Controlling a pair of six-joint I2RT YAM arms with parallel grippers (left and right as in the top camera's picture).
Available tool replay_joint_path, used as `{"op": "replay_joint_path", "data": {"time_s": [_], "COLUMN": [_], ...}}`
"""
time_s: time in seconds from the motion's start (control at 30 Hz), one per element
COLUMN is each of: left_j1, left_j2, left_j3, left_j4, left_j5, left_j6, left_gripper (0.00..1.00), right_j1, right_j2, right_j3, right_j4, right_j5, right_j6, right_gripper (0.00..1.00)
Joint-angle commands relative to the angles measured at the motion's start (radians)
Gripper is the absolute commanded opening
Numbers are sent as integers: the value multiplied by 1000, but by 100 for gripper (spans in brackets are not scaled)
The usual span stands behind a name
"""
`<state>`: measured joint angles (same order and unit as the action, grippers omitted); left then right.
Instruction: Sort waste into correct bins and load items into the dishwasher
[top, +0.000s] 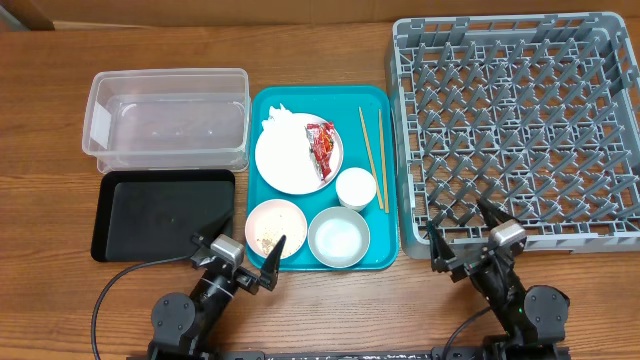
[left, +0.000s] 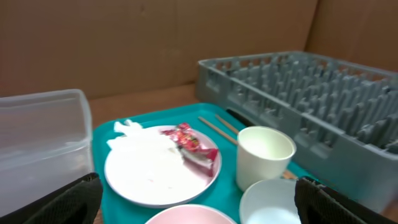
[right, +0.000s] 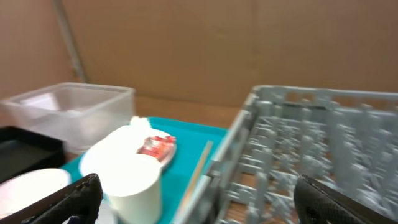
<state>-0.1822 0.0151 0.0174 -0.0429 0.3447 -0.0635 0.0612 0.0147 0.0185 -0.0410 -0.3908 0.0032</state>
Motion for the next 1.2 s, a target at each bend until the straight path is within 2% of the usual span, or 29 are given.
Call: {"op": "replay_joint_path", "data": {"time_s": [0.0, 0.07, 0.2, 0.37, 0.5, 0.63, 0.73, 0.8, 0.83, 0.9, 0.97, 1.03, 1.13, 1.17], "left_j1": [5, 5, 5, 5, 5, 5, 5, 5, 5, -5, -38, -90, -180, -211], "left_j2": [-10, -10, -5, 138, 385, 666, 845, 923, 974, 1034, 1099, 1167, 1270, 1307], "left_j3": [3, 40, 155, 429, 677, 946, 1117, 1171, 1190, 1190, 1190, 1190, 1190, 1190], "left_j4": [44, 55, 9, -237, -463, -725, -879, -910, -906, -863, -858, -861, -835, -814], "left_j5": [77, 85, 65, 27, 39, 122, 240, 336, 429, 485, 464, 385, 162, 82], "left_j6": [-94, -95, -98, -109, -105, -77, -79, -127, -145, -146, -147, -151, -209, -230], "left_gripper": [100, 100, 100, 100, 100, 100, 100, 100, 100, 100, 100, 100, 95, 90], "right_j1": [3, 3, 3, 3, 3, 3, 3, 3, 3, 3, 3, 3, 3, 3], "right_j2": [-12, -12, -3, 151, 379, 639, 794, 873, 916, 969, 1007, 1033, 1048, 1048], "right_j3": [0, 35, 161, 470, 719, 970, 1094, 1136, 1148, 1148, 1148, 1148, 1148, 1148], "right_j4": [18, 8, -65, -317, -524, -761, -873, -929, -962, -984, -990, -988, -986, -985], "right_j5": [-105, -105, -105, -107, -104, -105, -106, -129, -167, -224, -262, -285, -284, -284], "right_j6": [100, 155, 178, 176, 171, 146, 148, 158, 158, 158, 158, 158, 158, 158], "right_gripper": [100, 100, 100, 100, 100, 100, 100, 100, 100, 100, 100, 94, 90, 91]}}
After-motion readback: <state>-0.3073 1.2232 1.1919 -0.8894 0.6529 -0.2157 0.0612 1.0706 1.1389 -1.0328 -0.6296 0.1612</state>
